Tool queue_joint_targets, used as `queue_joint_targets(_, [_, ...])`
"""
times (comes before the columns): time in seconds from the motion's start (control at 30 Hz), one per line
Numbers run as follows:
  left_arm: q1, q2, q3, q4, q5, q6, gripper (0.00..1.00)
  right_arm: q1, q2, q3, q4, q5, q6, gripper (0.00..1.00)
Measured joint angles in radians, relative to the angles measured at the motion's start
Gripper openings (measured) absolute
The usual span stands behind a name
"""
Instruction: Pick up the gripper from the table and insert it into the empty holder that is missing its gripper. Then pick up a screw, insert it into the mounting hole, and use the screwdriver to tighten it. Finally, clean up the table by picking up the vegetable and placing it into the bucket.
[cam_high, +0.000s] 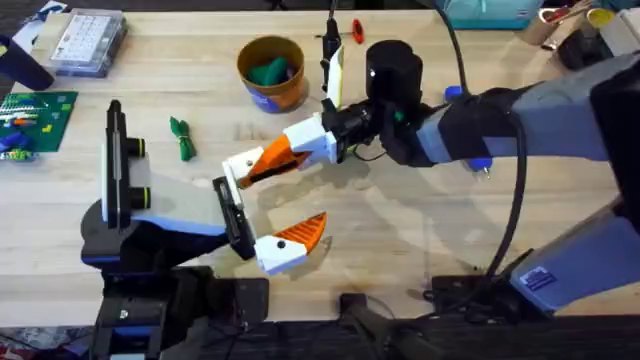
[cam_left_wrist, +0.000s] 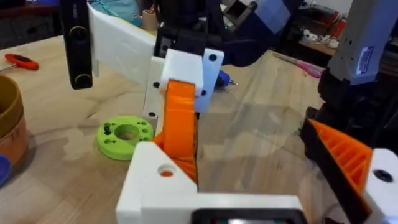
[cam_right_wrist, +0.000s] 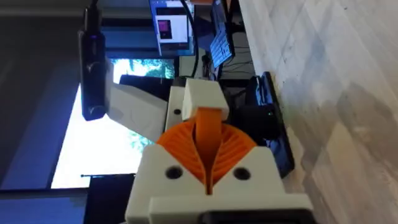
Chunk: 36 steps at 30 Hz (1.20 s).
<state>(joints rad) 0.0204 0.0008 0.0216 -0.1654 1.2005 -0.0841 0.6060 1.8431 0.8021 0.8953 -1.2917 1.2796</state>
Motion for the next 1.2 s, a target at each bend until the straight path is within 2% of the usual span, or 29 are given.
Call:
queue_joint_targets(0.2, [0.0,0.0,0.0,0.0,-0.003,0.0,0.993,0.001,0.0,0.001,-0.001,0.004,-0.008,0.033])
queue_joint_targets(0.23, [0.001,0.0,0.0,0.0,-0.003,0.0,0.993,0.001,0.0,0.001,-0.002,0.008,-0.008,0.128])
queue_joint_targets(0.3, [0.001,0.0,0.0,0.0,0.004,0.005,0.993,0.005,0.001,0.001,-0.01,0.032,-0.015,0.411])
queue_joint_targets(0.33, [0.001,0.0,0.0,0.0,0.004,0.008,0.993,0.006,0.003,0.001,-0.013,0.041,-0.023,0.493])
queue_joint_targets(0.4, [0.0,0.0,0.0,-0.001,0.018,0.008,0.993,0.01,0.007,0.001,-0.014,0.062,-0.031,0.566])
queue_joint_targets(0.53, [-0.039,0.0,0.0,-0.019,0.154,0.016,0.993,0.025,0.011,0.019,-0.01,0.163,-0.03,0.61])
queue_joint_targets(0.67, [-0.04,0.0,-0.001,-0.027,0.207,0.016,0.993,0.027,0.011,0.022,-0.009,0.188,-0.029,0.671])
queue_joint_targets(0.7, [-0.04,0.0,-0.001,-0.029,0.215,0.017,0.993,0.027,0.011,0.022,-0.01,0.189,-0.028,0.713])
queue_joint_targets(0.73, [-0.04,0.0,-0.002,-0.029,0.223,0.017,0.993,0.022,0.011,0.022,-0.01,0.187,-0.029,0.876])
queue_joint_targets(0.8, [-0.04,0.0,-0.002,-0.029,0.225,0.017,0.993,0.018,0.011,0.022,-0.009,0.183,-0.029,0.979])
queue_joint_targets(1.03, [-0.04,0.0,-0.003,-0.024,0.215,0.02,0.993,-0.019,0.011,0.022,-0.009,0.144,-0.03,0.995])
queue_joint_targets(1.2, [-0.04,0.0,-0.009,0.005,0.13,0.023,0.993,-0.051,0.011,0.022,-0.009,0.097,-0.03,0.995])
